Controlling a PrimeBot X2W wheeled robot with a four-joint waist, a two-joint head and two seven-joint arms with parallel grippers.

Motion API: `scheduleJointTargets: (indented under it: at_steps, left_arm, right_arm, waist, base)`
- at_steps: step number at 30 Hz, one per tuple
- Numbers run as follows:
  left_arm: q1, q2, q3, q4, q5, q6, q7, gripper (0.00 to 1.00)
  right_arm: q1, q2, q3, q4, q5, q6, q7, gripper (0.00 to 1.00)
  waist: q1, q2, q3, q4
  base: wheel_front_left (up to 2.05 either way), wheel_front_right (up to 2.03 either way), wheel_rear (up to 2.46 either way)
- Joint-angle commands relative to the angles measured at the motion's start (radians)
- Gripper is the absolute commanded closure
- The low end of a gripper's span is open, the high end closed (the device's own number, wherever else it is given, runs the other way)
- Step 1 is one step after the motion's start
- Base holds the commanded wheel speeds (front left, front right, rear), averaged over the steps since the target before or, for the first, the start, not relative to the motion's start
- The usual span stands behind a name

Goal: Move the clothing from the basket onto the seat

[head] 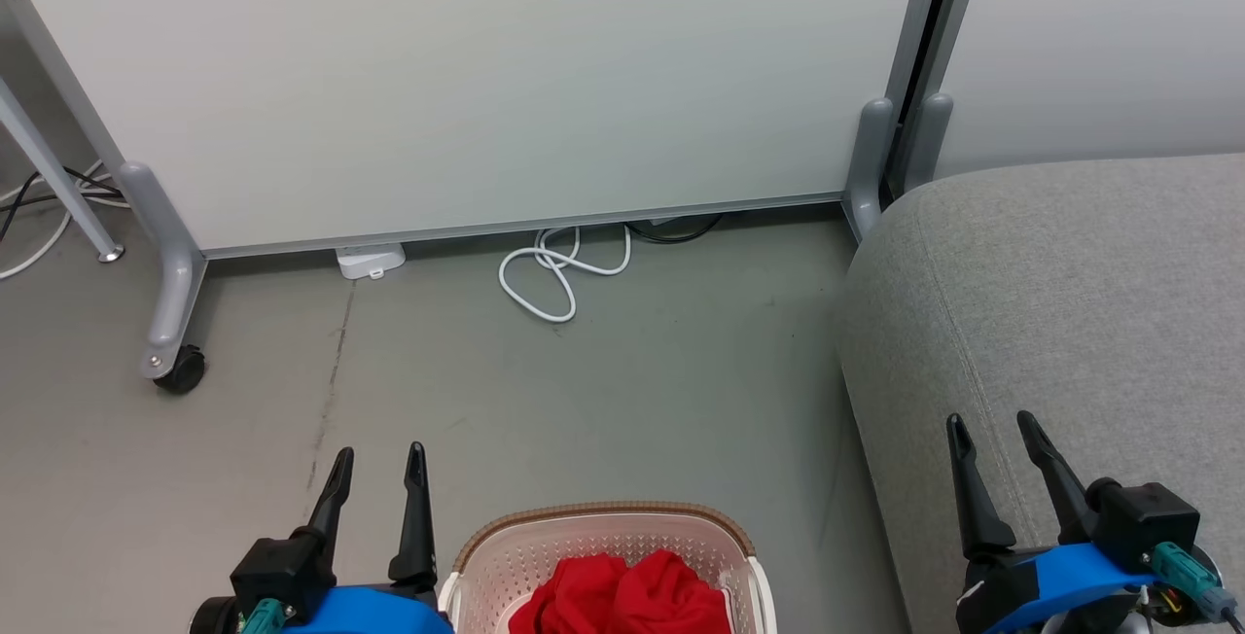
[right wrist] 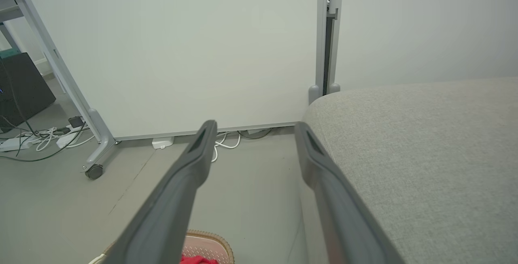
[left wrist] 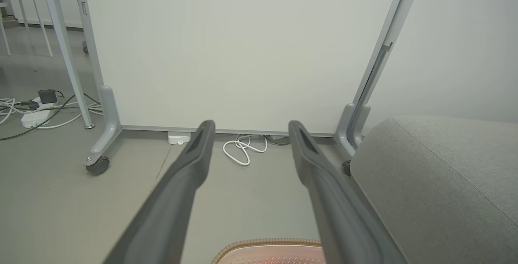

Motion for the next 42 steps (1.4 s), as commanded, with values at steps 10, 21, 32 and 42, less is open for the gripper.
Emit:
scheduleJointTargets:
  at_steps: [10,21,32,42]
  left_arm:
    - [-0.011,0.009,-0.008,0.006,-0.015,0.005,-0.004,0.0]
    - [-0.025,0.009,-0.022,0.008,-0.018,0.009,-0.004,0.0]
    - [-0.1,0.015,-0.053,0.144,-0.018,-0.006,0.015,0.0]
    - [-0.289,0.034,-0.071,0.459,-0.031,-0.032,0.052,0.0]
  right_arm:
    - [-0.008,-0.006,0.002,0.008,0.001,0.0,-0.006,0.0]
    - [-0.039,-0.006,0.035,-0.004,0.001,0.0,-0.009,0.0]
    - [-0.125,-0.005,0.136,-0.038,0.01,0.0,-0.019,0.0]
    - [-0.21,-0.005,0.174,-0.071,0.016,0.0,-0.036,0.0]
  waist:
    - [0.0,0.0,0.0,0.004]
    - [0.0,0.0,0.054,-0.029]
    - [0.0,0.0,0.226,-0.141]
    - [0.0,0.0,0.427,-0.231]
  base:
    - [0.0,0.0,0.0]
    - [0.0,0.0,0.0]
    - [0.0,0.0,0.0]
    - [0.0,0.0,0.0]
